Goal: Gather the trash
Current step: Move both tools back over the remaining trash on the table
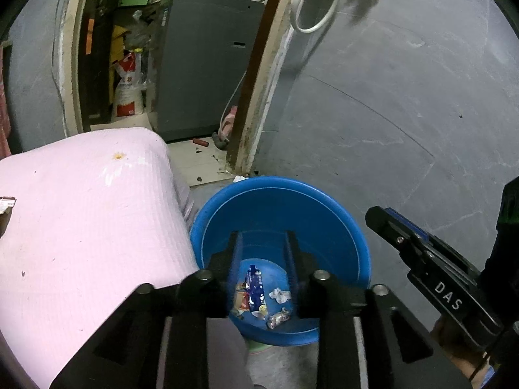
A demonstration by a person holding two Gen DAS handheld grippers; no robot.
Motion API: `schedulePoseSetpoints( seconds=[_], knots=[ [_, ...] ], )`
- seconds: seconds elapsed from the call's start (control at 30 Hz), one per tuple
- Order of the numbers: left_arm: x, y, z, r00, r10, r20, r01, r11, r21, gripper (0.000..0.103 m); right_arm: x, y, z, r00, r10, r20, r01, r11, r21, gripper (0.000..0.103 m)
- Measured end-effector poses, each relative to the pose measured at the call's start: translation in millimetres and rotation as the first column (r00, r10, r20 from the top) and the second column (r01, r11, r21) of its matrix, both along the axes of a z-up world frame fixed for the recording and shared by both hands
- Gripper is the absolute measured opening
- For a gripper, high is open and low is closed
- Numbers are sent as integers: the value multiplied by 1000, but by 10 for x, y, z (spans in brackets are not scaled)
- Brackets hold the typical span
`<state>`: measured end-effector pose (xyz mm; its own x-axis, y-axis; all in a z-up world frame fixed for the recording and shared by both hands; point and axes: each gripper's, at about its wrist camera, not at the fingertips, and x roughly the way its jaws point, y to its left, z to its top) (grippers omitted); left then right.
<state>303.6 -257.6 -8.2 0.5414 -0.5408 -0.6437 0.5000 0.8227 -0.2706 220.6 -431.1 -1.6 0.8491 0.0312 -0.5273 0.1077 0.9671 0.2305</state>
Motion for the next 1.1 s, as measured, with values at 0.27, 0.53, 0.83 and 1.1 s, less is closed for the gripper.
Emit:
schedulePoseSetpoints(
  seconds=[0.27, 0.53, 0.83, 1.1],
  knots=[
    [-44, 222, 151, 997, 76, 33, -74, 996, -47, 47, -18, 27, 75, 999, -3, 45, 4, 1000, -12, 43],
    [-215, 717, 503, 959, 217, 185, -204, 975, -87, 78, -129, 141, 269, 985, -10, 172, 17, 999, -37, 75],
    [-492, 1283, 804, 867, 350, 355, -331, 937, -116, 101, -211, 473, 504, 941, 53, 335, -35, 998, -59, 99],
    [-669, 1745, 907, 806, 403, 434, -391, 912, -121, 101, -269, 816, 656, 878, 116, 465, -98, 993, -63, 103]
  ],
)
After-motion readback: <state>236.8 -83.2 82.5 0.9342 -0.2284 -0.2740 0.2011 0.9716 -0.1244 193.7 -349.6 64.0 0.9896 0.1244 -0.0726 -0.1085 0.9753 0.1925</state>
